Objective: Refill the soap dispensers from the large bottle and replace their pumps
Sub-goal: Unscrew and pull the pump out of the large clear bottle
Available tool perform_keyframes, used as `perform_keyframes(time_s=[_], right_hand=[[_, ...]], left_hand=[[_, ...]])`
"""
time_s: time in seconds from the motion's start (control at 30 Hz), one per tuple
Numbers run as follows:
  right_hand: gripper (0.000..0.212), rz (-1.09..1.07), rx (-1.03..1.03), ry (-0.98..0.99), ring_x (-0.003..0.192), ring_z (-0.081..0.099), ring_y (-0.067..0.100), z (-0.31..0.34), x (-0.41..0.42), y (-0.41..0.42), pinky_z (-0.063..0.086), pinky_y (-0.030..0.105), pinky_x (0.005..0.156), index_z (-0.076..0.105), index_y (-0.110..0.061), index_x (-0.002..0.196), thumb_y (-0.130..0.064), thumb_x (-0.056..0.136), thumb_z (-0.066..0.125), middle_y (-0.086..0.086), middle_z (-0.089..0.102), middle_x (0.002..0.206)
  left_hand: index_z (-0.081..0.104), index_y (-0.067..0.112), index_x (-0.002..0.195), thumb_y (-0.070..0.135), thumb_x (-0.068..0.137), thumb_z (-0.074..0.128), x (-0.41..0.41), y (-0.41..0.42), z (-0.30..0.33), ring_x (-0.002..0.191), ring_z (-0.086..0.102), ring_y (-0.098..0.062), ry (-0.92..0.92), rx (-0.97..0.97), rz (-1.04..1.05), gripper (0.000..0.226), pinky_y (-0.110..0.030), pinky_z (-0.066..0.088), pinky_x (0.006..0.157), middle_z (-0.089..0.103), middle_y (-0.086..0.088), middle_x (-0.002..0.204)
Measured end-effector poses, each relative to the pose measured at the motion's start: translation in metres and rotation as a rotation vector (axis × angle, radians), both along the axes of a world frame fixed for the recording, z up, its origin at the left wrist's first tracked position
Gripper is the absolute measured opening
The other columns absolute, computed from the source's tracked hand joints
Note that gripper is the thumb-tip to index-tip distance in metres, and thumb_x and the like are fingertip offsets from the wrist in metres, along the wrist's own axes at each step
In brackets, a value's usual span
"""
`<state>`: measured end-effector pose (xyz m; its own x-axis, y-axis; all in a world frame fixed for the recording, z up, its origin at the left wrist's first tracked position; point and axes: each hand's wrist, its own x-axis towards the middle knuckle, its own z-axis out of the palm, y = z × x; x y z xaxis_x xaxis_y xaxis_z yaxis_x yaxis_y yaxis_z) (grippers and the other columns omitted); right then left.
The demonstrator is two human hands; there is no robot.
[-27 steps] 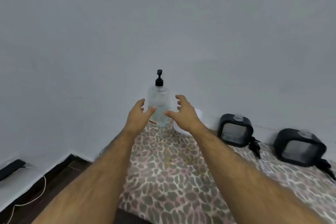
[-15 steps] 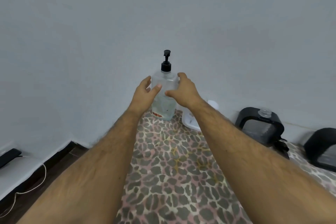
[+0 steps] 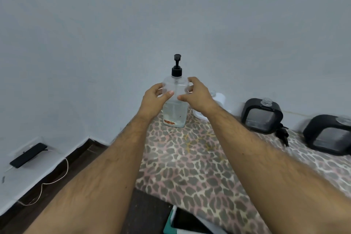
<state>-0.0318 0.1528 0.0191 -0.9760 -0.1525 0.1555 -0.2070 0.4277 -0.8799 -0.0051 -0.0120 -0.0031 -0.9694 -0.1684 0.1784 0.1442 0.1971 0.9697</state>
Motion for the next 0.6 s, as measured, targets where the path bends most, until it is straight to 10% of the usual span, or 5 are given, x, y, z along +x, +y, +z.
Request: perform_keyframes(time_s=[0.6], right_hand=[[0.068,0.097,-0.018,0.025,0.103,0.063,0.021,0.010,0.159,-0.001,0.054,0.031,0.078,0.043,-0.018,0.141,-0.012,0.083,0.078,0.004,0.061,0.114]], left_hand=[[0.057,0.025,0.120,0.030,0.085,0.076,0.168,-0.002,0.012,0.108,0.066,-0.017,0.023,-0.014,0.105,0.040,-0.043,0.058,0.088,0.069,0.002,0.113]])
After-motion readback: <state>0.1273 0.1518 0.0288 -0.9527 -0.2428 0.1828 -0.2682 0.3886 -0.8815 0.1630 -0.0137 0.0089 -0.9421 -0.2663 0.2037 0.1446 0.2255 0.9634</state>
